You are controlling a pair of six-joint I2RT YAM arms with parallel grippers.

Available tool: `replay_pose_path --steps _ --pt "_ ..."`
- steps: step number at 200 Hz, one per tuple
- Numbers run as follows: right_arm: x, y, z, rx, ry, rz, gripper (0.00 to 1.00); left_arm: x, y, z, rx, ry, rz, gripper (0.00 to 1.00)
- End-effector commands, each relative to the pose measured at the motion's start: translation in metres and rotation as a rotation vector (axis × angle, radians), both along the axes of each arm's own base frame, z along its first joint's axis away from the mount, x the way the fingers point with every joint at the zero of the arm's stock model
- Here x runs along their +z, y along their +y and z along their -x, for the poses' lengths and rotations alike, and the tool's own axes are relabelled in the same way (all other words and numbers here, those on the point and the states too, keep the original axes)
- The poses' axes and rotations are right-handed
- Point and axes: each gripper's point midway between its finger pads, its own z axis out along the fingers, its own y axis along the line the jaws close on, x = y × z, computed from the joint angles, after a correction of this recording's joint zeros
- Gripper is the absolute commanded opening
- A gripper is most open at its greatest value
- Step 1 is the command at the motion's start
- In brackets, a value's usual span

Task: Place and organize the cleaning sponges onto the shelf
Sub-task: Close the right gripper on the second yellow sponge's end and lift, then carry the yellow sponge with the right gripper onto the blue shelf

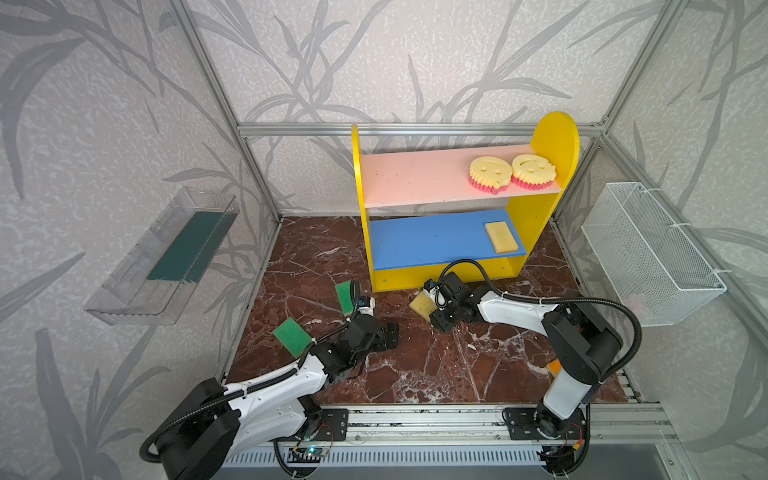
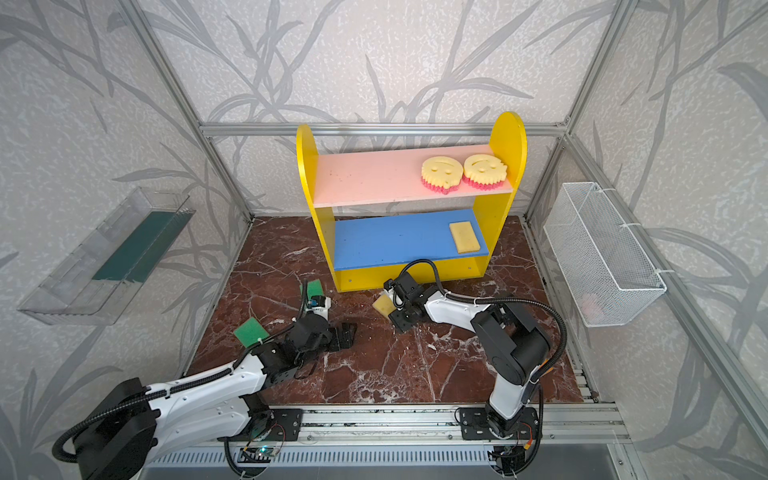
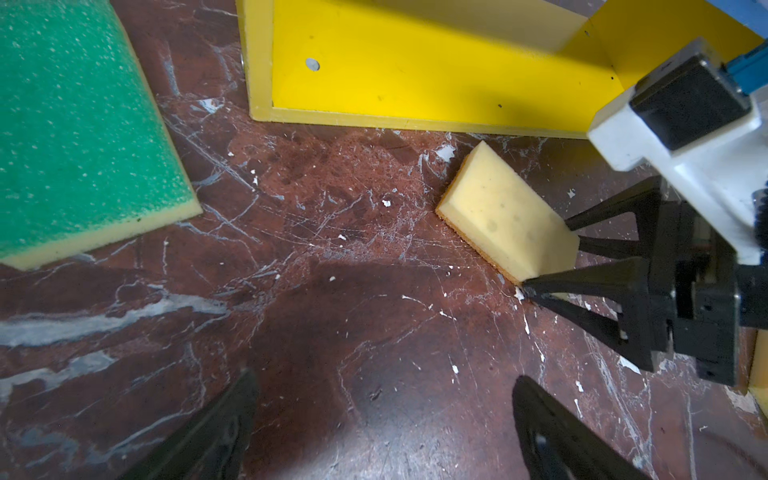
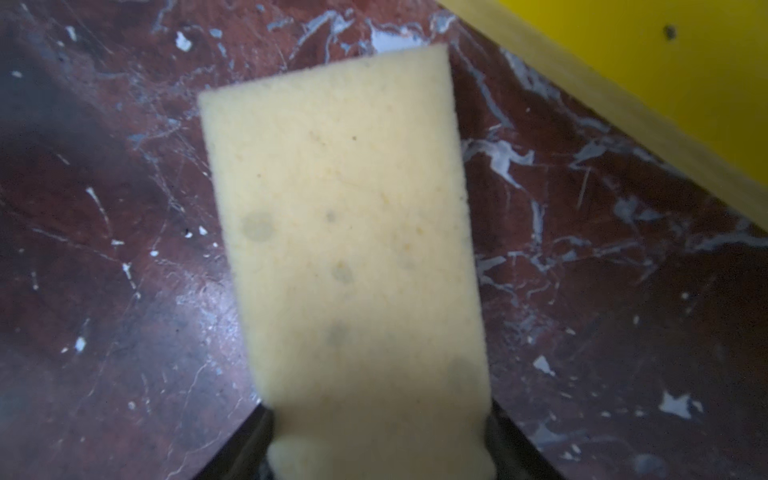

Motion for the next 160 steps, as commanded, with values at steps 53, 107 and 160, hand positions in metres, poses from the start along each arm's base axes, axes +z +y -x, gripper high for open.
replay_pose_path --steps 53,107,160 --pt "0.075 -0.011 0.021 -0.042 -0.07 -0.118 0.59 0.012 0.02 0.008 0.037 -0.025 -0.013 0.97" --pt "0.125 -0.055 0.032 -0.204 -0.149 -0.124 0.59 0.028 0.029 0.012 0.044 -0.054 -0.018 0.97" --pt "0.167 -0.091 0.003 -0.394 -0.185 -0.154 0.59 0.034 0.029 0.012 0.037 -0.065 -0.012 0.97"
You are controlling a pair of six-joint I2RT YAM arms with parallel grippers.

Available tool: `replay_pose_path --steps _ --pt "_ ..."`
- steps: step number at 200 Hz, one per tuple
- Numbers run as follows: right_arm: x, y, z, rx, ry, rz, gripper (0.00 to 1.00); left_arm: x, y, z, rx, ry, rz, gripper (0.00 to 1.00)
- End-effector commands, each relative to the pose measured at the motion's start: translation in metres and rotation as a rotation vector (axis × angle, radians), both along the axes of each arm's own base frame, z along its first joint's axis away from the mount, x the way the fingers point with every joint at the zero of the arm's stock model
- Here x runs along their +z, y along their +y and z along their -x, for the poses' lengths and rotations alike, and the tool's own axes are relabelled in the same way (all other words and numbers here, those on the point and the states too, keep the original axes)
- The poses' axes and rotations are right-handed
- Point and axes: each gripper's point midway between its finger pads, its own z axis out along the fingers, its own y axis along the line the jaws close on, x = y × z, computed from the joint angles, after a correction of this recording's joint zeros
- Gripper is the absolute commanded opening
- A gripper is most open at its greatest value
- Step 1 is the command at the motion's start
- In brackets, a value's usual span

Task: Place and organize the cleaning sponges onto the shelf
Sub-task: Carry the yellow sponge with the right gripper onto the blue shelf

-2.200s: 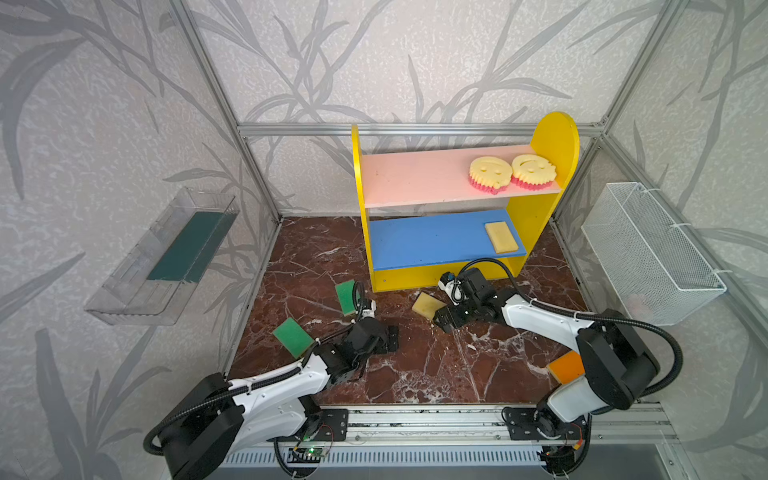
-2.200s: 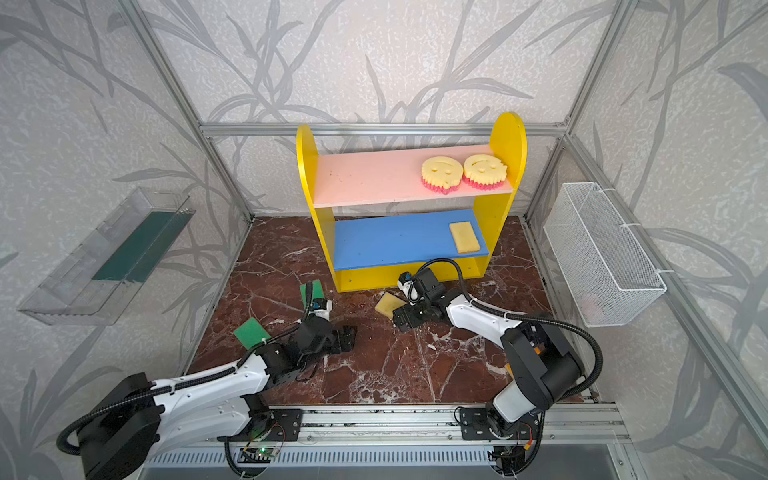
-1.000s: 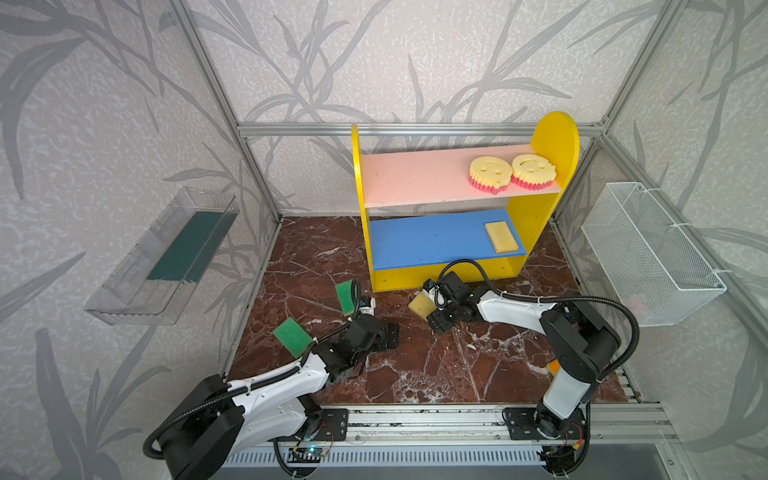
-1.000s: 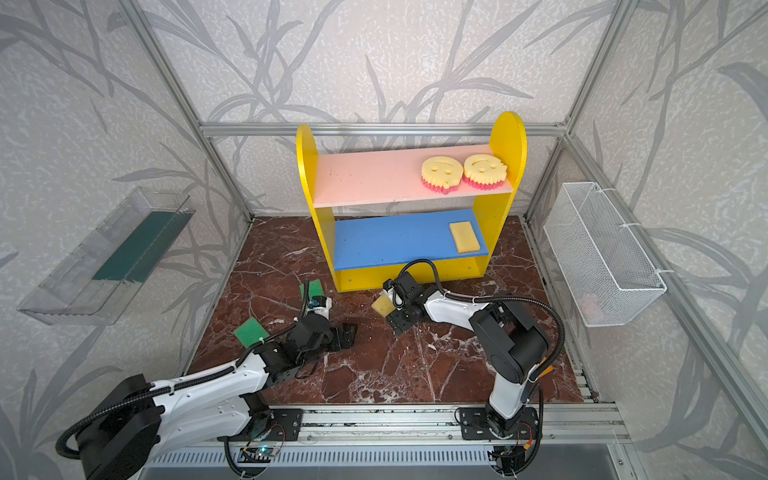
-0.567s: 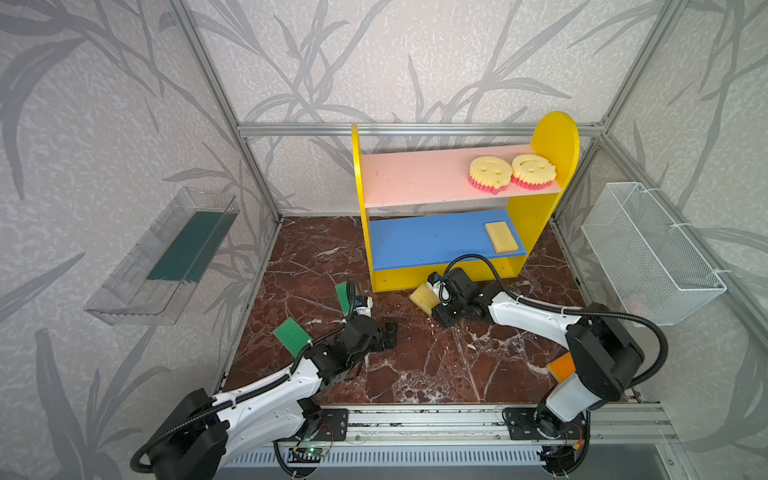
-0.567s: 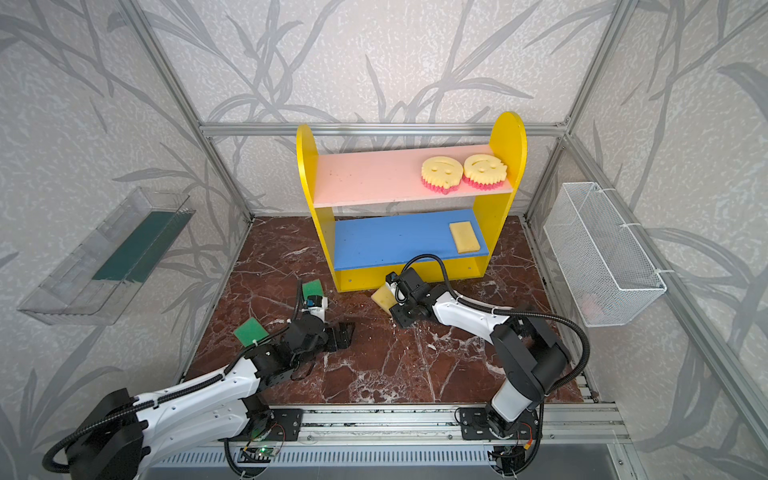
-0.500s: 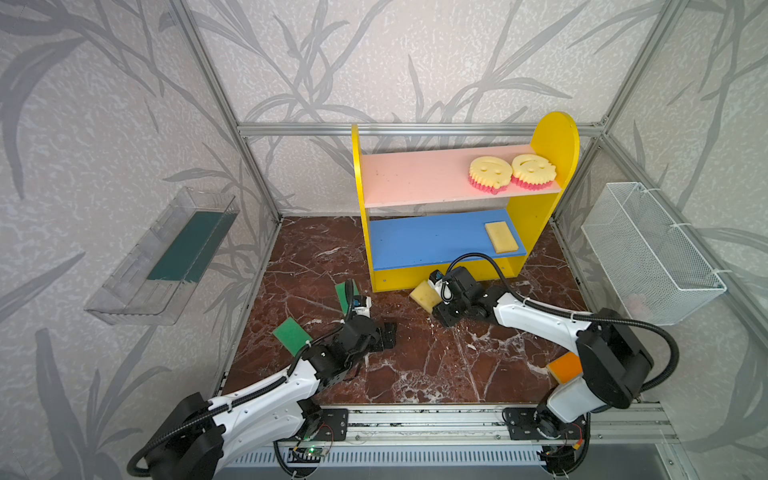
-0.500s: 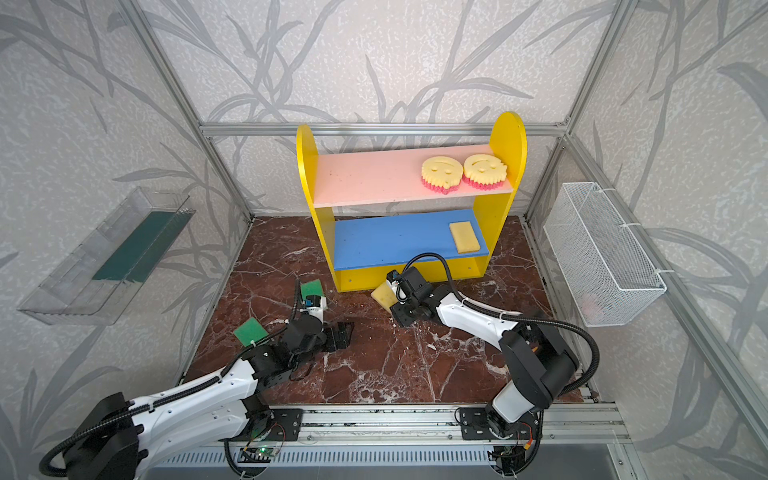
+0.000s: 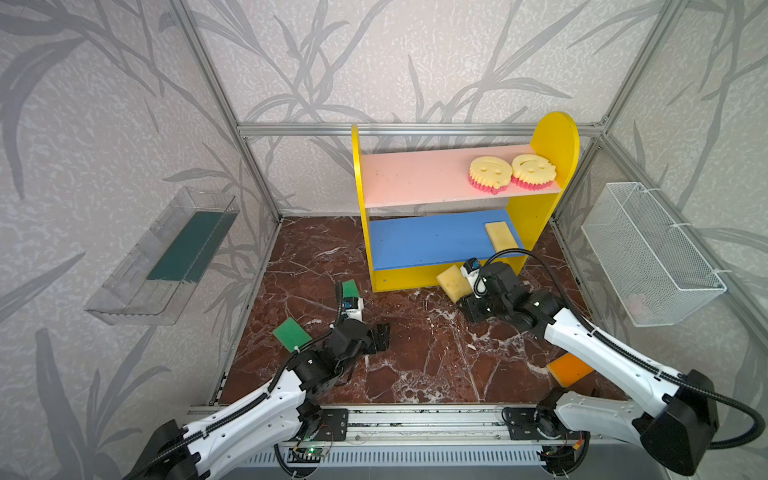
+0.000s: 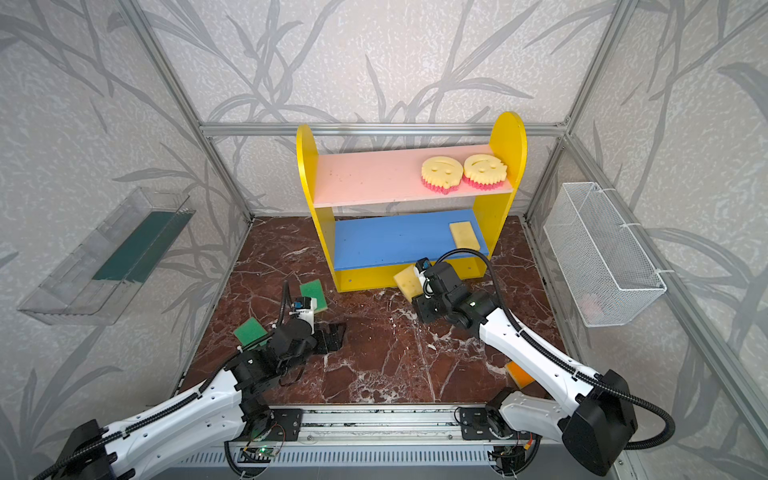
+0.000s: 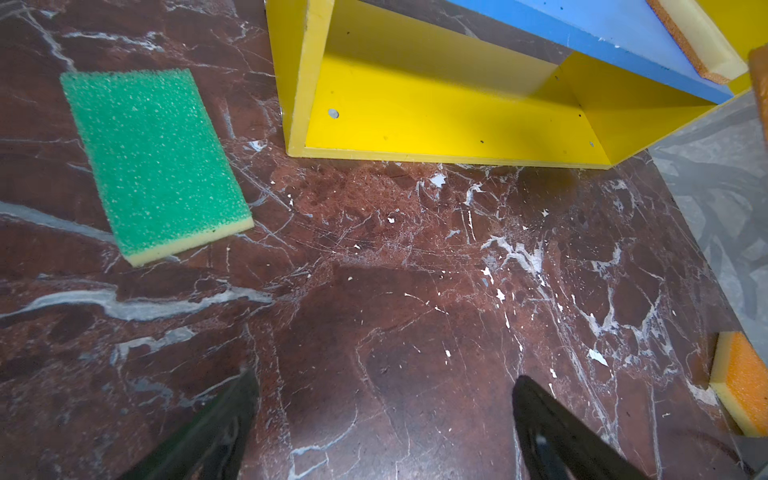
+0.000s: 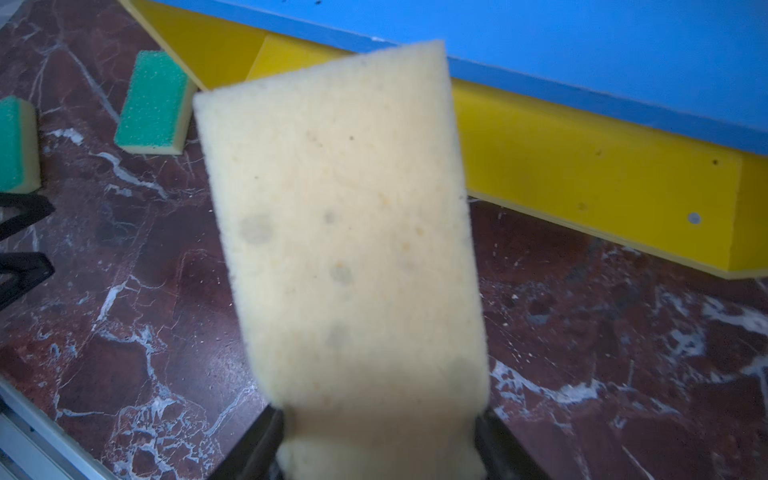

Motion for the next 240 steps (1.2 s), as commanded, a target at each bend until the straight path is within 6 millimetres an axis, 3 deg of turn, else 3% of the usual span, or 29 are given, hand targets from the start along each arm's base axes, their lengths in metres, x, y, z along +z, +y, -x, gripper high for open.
replay_pose_path --steps 1,31,86,154,240 --pt "0.018 -0.019 -0.015 -0.113 -0.003 0.006 0.59 0.003 0.004 -0.002 0.014 -0.004 -0.023 0.97" --pt "0.032 -0.029 -0.047 -0.191 -0.049 -0.008 0.59 0.0 0.0 -0.005 0.003 0.003 -0.033 0.97" --pt "0.032 -0.041 -0.098 -0.272 -0.087 -0.029 0.6 -0.005 -0.003 -0.011 -0.005 0.011 -0.059 0.97" --pt "0.029 -0.055 -0.131 -0.312 -0.106 -0.061 0.59 -0.021 -0.015 -0.017 -0.032 0.048 -0.066 0.97" --pt "0.023 -0.065 -0.16 -0.347 -0.11 -0.03 0.59 -0.019 -0.012 -0.019 -0.024 0.047 -0.079 0.97"
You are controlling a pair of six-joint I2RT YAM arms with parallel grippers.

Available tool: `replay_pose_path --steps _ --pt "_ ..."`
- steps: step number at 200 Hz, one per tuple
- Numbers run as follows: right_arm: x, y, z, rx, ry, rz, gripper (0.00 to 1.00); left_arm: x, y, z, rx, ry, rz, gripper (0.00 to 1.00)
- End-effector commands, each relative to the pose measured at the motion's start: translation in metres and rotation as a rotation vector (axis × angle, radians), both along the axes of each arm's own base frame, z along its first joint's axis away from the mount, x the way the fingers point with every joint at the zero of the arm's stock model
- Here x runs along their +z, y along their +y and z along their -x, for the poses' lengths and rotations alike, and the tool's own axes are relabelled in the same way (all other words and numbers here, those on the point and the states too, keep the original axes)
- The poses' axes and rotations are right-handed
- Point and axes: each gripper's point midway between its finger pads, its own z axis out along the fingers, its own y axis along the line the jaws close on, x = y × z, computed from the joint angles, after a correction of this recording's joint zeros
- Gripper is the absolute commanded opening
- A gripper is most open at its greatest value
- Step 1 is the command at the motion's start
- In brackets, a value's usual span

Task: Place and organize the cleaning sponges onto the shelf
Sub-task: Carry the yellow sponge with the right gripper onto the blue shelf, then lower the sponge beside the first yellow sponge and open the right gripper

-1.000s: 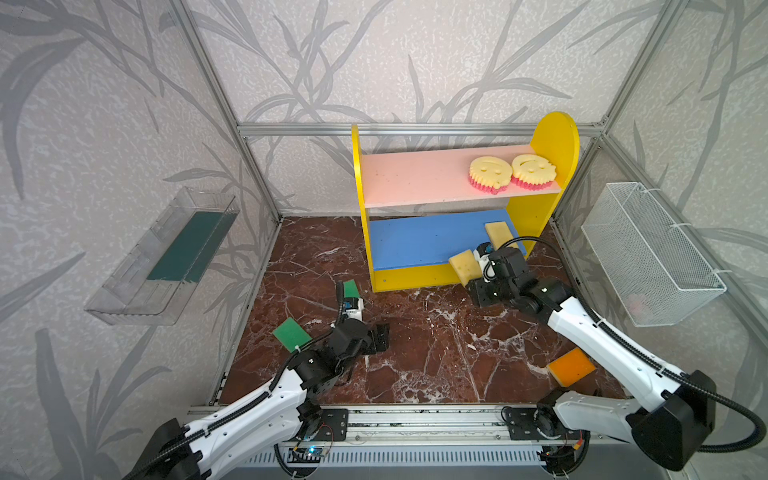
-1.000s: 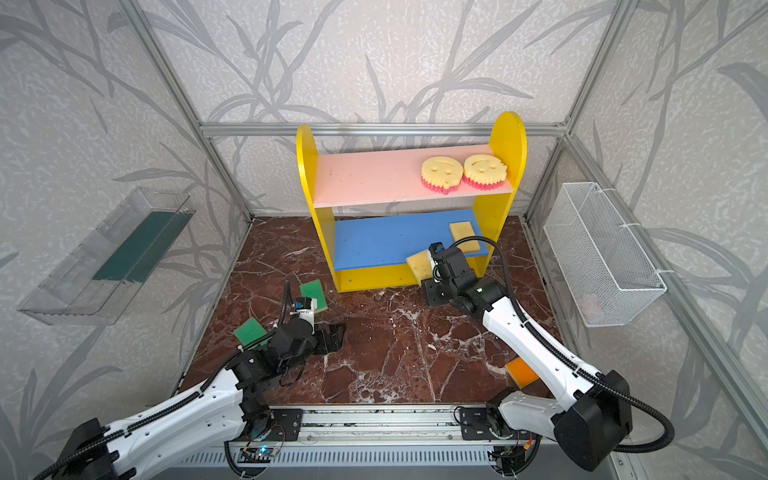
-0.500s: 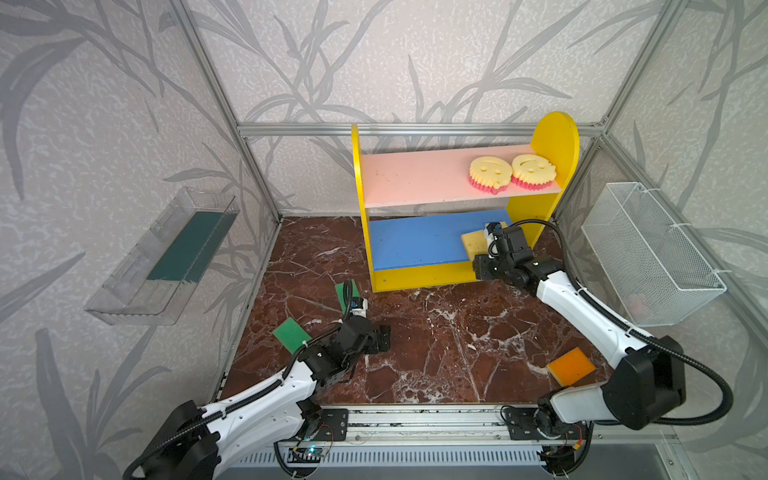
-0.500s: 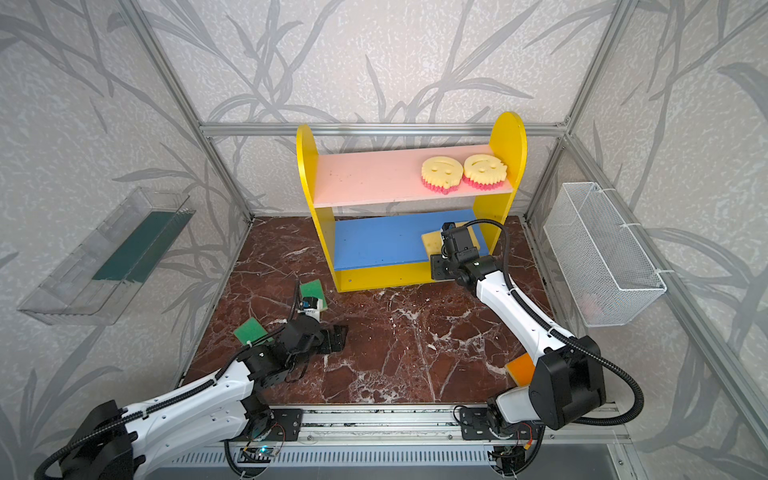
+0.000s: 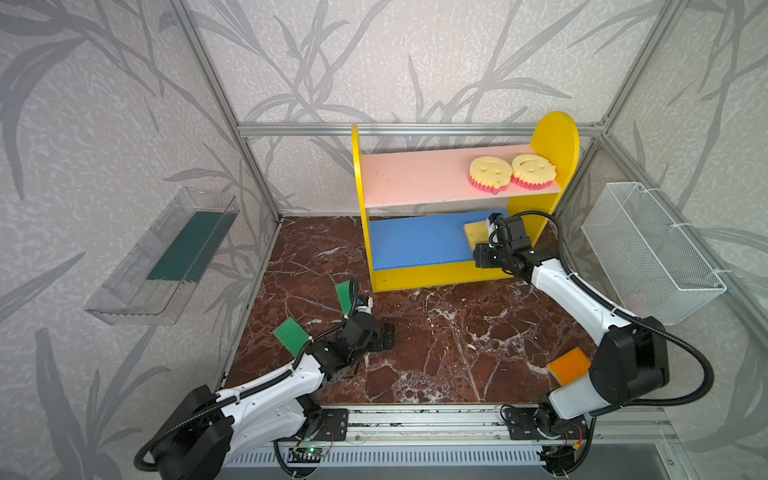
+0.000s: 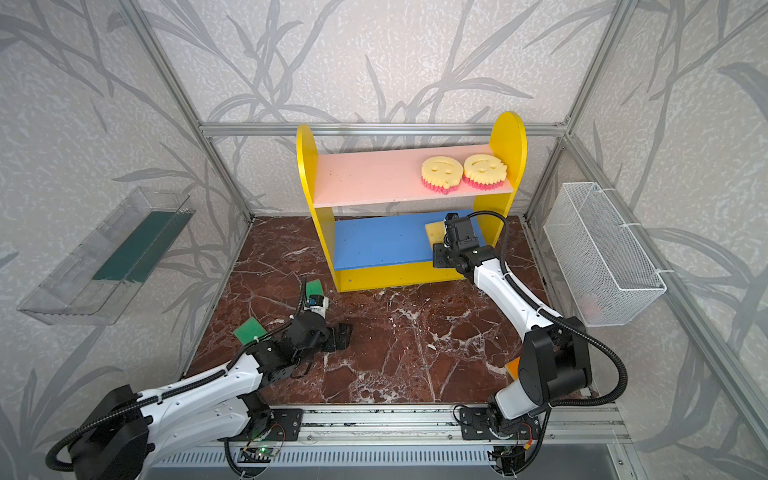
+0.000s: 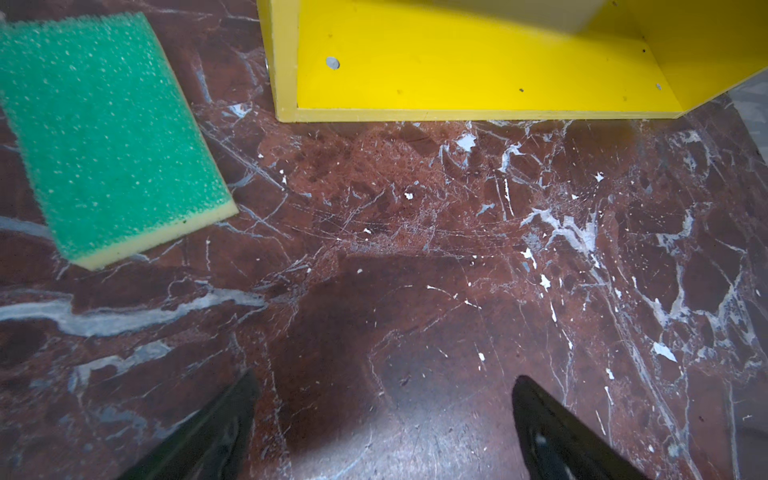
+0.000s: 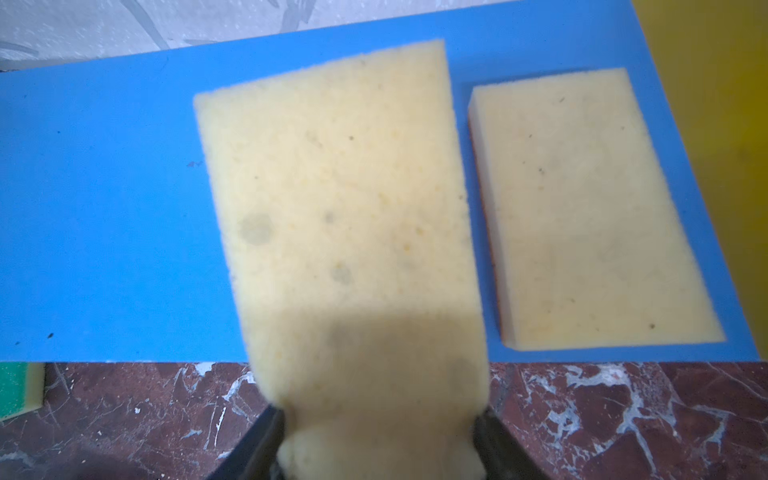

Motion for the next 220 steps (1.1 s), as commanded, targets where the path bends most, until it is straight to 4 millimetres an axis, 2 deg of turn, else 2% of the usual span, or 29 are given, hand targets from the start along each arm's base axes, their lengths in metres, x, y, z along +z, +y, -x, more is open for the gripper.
replay_pose_path --steps 1,52,146,188,220 --pt "0.008 -0.005 -0.013 -0.017 -0.031 0.015 0.59 0.011 0.0 -0.005 0.012 -0.025 0.009 0.97" --pt "-0.002 -0.012 -0.024 -0.042 -0.023 0.067 0.62 0.01 0.002 -0.004 0.02 -0.018 0.007 0.97" --pt "-0.007 -0.022 -0.035 -0.081 -0.022 0.112 0.68 0.008 0.003 -0.006 0.024 -0.015 0.0 0.97" --pt "-0.004 -0.017 -0.035 -0.059 -0.031 0.096 0.82 0.009 0.004 -0.006 0.026 -0.016 0.0 0.97" --pt "0.001 -0.014 -0.035 -0.044 -0.043 0.079 0.86 0.01 0.005 -0.006 0.027 -0.017 -0.003 0.97"
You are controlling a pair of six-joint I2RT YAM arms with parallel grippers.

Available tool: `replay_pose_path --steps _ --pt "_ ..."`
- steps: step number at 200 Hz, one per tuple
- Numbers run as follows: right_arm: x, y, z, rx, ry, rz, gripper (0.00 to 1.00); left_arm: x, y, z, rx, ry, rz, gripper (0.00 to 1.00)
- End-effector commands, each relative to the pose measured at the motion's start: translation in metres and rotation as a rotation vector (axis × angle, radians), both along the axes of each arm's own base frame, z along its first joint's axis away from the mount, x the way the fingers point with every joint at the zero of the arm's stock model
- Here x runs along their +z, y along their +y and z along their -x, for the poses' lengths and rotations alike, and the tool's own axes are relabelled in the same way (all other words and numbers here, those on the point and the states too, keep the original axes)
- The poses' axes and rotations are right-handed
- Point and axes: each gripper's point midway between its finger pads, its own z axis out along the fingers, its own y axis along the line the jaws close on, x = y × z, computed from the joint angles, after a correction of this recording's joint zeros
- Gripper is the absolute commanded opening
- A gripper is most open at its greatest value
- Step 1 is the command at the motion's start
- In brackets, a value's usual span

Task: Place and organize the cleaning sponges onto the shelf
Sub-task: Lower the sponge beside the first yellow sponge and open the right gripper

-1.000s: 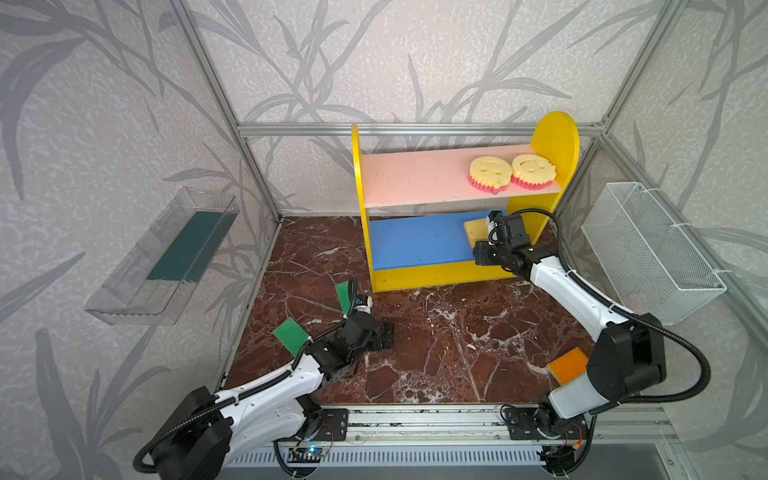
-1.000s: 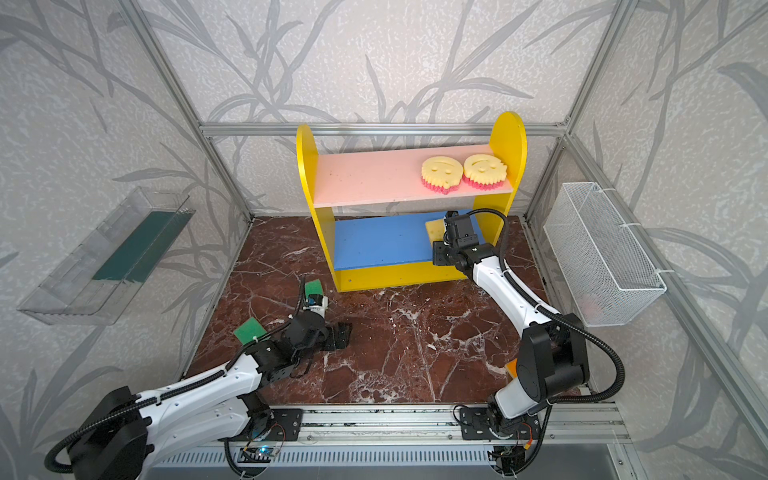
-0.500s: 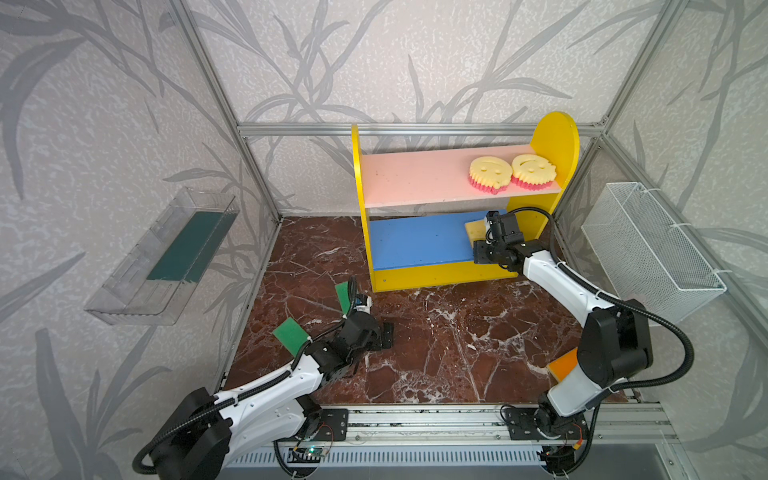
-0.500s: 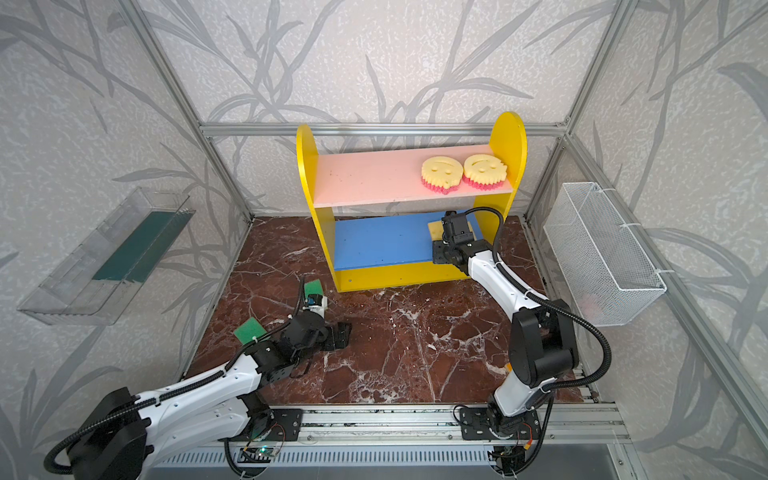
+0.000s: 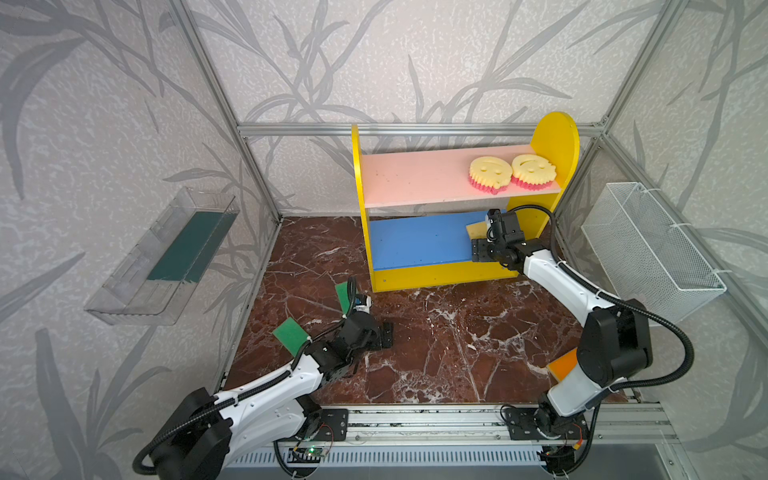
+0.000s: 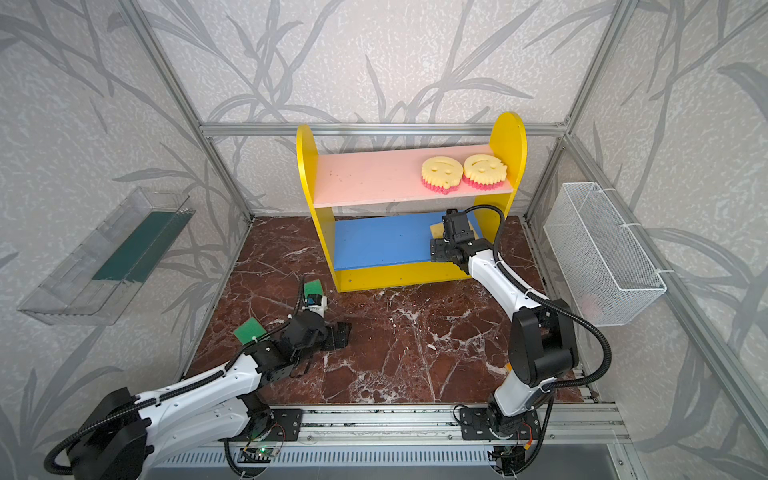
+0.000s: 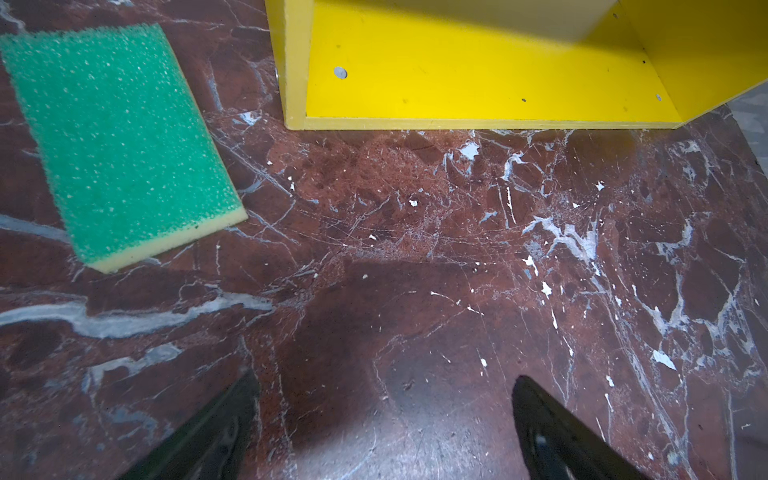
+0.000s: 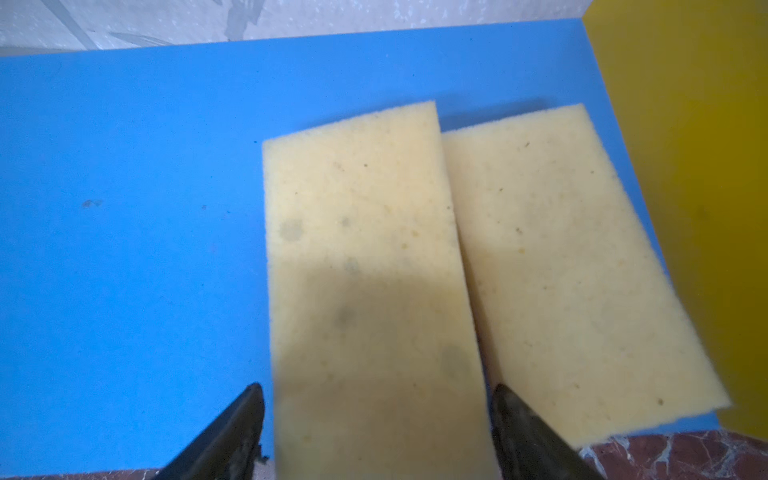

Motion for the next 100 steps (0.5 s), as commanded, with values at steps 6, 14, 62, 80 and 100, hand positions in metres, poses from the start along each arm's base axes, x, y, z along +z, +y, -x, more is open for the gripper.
replay_pose_path --steps 6,14,62,80,100 --pt "0.016 0.003 -0.007 0.012 -0.047 -0.02 0.86 0.009 0.002 -0.005 0.014 -0.017 -0.003 0.97" --pt "0.018 0.004 -0.007 0.016 -0.052 -0.027 0.86 0.009 0.002 -0.005 0.015 -0.017 -0.005 0.97" --pt "0.035 0.011 -0.003 0.056 -0.098 -0.068 0.88 0.015 0.005 -0.007 0.025 -0.022 0.008 0.97" --pt "0.034 0.013 -0.004 0.067 -0.095 -0.072 0.89 0.015 0.005 -0.007 0.024 -0.019 0.011 0.97" --pt "0.027 0.016 -0.008 0.081 -0.078 -0.068 0.91 0.015 0.005 -0.007 0.023 -0.014 0.009 0.97"
